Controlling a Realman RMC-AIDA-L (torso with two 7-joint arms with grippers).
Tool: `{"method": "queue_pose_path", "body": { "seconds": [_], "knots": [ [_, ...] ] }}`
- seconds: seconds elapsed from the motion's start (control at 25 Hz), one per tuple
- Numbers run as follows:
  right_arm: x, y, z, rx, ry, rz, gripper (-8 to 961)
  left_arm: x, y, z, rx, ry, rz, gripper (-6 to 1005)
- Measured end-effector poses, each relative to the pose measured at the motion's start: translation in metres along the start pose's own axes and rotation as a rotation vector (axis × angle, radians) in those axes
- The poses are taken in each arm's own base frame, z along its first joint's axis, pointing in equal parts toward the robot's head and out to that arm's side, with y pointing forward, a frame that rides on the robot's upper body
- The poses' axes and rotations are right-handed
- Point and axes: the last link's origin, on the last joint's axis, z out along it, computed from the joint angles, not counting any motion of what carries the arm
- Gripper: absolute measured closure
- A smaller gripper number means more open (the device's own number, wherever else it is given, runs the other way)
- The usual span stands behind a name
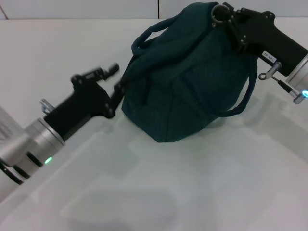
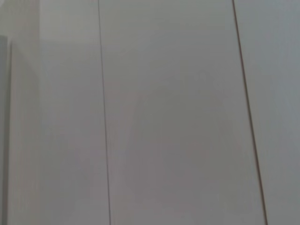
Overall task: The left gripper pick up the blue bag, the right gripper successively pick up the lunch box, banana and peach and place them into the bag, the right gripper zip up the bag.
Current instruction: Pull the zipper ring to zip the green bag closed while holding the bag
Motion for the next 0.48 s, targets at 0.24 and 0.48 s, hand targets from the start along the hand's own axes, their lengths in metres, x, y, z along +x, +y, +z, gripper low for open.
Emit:
{"method": "queue_pose_path", "body": {
  "seconds": [0.24,0.48],
  "knots": [
    [0.002,0.002,-0.002,-0.007,0.006,0.005,946,0.039,-0.023,0.022,-0.159,0.127,-0.265,655],
    [0.001,0.005,-0.007,-0.018,-0.013,0.013,946,0.064,-0.034,0.076,-0.379,-0.055,-0.364,541]
  ]
}}
